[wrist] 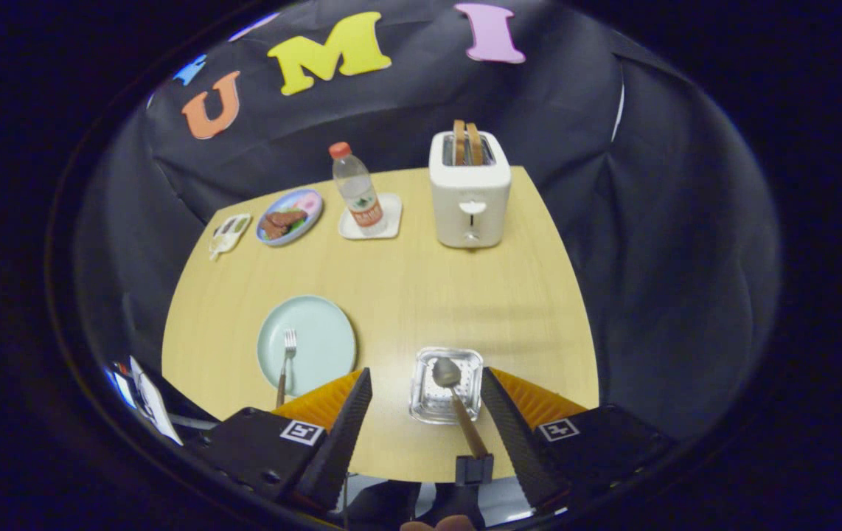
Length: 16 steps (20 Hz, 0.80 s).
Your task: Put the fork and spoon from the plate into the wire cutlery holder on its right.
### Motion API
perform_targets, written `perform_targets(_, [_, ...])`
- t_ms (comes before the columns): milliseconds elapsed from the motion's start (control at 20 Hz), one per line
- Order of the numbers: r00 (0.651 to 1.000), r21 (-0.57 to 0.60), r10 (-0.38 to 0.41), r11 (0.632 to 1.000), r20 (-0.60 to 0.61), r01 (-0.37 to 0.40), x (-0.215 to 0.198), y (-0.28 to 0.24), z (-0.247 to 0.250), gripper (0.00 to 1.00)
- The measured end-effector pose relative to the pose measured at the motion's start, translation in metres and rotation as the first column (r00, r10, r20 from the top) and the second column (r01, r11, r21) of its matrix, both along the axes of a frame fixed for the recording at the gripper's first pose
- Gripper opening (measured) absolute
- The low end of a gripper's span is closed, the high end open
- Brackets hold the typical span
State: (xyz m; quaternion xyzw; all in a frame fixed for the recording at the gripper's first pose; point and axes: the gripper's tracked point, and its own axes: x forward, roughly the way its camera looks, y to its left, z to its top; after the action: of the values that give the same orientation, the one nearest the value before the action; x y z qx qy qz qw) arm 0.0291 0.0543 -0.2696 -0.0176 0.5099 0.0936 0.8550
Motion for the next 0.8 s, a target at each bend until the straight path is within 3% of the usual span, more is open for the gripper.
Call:
perform_targets(150, [0.988, 0.038, 0.072, 0.996, 0.134, -0.078, -0.001, 0.051, 0.009, 0.91])
perform_targets(300, [0.973, 0.054, 0.152, 0.985, 0.171, -0.164, -0.021, 0.104, -0.002, 0.94])
perform_targets(550, [0.973, 0.081, 0.171, 0.979, 0.157, -0.185, -0.048, 0.17, -0.046, 0.97])
perform_targets(800, [0.974, 0.047, 0.2, 0.977, 0.111, -0.206, -0.067, 0.203, -0.1, 0.97])
